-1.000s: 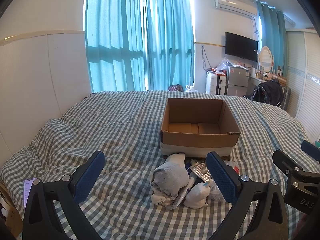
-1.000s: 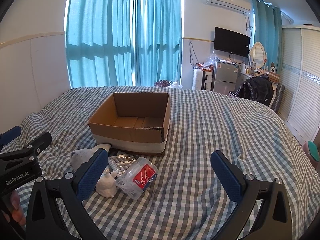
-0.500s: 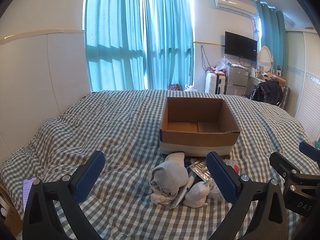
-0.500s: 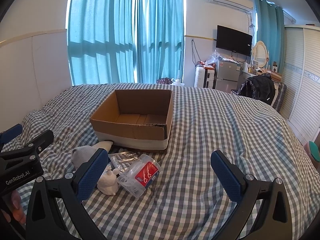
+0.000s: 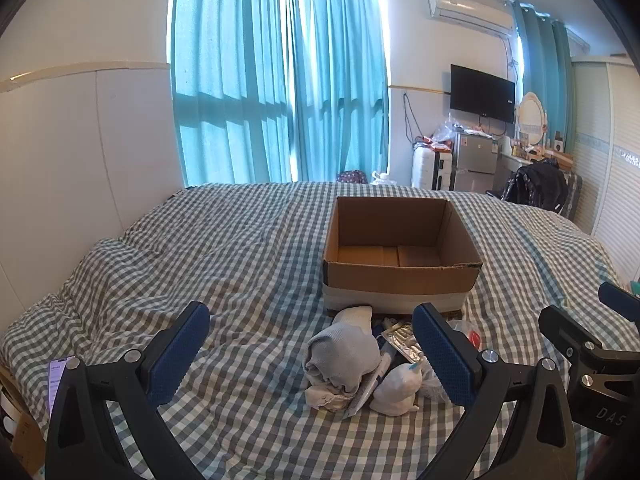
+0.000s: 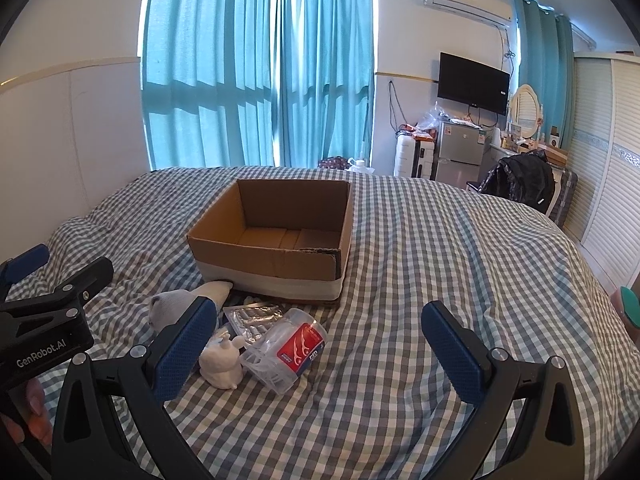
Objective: Organize objects
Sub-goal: 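Move both grippers toward the pile of items in front of the box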
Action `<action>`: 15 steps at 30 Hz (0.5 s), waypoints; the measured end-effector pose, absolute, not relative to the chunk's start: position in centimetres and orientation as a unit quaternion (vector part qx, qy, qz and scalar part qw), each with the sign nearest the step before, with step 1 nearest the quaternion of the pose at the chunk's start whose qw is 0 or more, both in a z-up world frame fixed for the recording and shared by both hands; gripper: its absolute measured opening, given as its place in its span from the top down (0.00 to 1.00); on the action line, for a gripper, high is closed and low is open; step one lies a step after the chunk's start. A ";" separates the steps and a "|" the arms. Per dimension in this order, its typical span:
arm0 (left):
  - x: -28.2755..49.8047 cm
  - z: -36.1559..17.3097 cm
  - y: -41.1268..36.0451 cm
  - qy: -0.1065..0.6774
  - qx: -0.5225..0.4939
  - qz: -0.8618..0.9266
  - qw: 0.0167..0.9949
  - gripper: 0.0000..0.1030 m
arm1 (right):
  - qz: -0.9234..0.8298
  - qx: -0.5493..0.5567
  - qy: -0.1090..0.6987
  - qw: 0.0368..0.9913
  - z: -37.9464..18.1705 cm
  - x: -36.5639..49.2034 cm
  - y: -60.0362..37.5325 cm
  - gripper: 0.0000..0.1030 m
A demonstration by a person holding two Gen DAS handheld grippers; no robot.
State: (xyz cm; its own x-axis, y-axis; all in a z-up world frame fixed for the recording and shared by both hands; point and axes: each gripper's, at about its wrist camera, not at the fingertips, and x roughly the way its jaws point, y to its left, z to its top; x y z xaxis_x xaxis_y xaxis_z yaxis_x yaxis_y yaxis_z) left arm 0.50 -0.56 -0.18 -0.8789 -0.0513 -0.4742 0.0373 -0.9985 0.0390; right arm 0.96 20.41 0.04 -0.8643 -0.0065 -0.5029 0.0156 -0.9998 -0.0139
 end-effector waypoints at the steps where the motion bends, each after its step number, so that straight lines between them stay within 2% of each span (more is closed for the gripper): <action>1: 0.5 -0.1 -0.6 -0.014 0.244 -0.969 0.023 0.00 | -0.965 0.260 0.009 0.006 0.1 1.0 20.4 0.00; 15: -0.2 -1.9 -1.0 -0.020 0.266 -0.963 0.024 0.00 | -0.957 0.289 0.011 0.008 -1.4 0.1 20.5 0.02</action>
State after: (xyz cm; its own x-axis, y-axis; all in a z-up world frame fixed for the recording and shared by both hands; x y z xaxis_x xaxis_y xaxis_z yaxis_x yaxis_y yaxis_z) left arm -0.21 -1.01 -1.85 -0.8572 -0.0574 -0.5117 0.0362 -0.9980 0.0512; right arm 0.07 20.47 -1.36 -0.8327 -0.0088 -0.5537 0.0218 -0.9996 -0.0170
